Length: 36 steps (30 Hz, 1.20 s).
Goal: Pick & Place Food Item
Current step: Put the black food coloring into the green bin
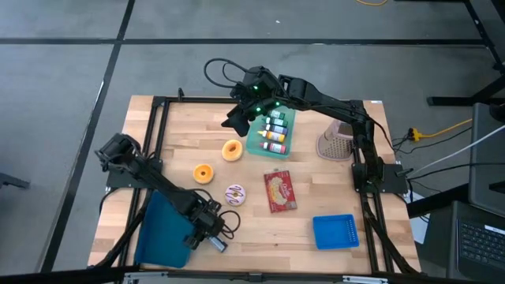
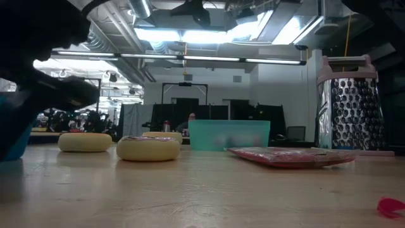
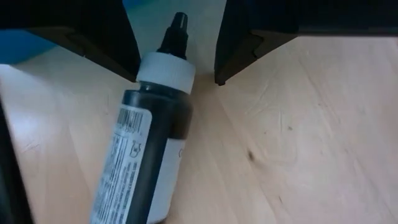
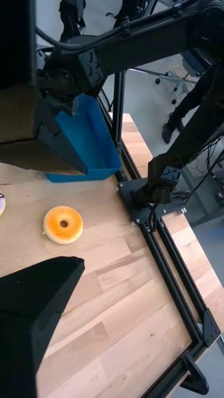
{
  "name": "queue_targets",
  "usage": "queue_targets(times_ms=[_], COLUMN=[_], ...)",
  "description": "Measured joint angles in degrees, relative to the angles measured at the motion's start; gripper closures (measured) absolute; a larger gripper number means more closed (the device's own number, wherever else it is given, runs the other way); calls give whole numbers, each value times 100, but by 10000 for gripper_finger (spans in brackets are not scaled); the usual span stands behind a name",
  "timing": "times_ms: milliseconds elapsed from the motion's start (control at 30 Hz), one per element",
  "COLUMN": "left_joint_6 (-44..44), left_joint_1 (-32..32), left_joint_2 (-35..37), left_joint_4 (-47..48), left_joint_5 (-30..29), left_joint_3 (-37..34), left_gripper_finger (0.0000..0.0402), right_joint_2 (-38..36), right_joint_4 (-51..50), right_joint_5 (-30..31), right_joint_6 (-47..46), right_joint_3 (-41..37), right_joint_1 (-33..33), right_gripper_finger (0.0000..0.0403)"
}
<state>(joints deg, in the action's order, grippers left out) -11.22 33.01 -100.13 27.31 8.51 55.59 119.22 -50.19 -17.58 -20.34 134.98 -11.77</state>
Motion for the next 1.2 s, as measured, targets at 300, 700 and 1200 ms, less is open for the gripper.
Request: queue_targets(times_ms=[300, 700, 1200], left_joint_6=[-2, -170, -128], left_joint_1=[0, -165, -845], left_joint_2=[-44, -3, 32], left_joint_4=[-42, -74, -57], left_joint_5=[-41, 25, 17], left_joint_3=[0, -4, 469], left_gripper_finger=[226, 323, 359], right_joint_2=[0, 0, 0], right_joint_4=[1, 1, 4], right_joint_5=[17, 19, 163], right_joint_6=[-4, -17, -20], right_joint_3=[-2, -2, -2], right_joint_1=[0, -2, -44], right_gripper_finger=[179, 179, 179])
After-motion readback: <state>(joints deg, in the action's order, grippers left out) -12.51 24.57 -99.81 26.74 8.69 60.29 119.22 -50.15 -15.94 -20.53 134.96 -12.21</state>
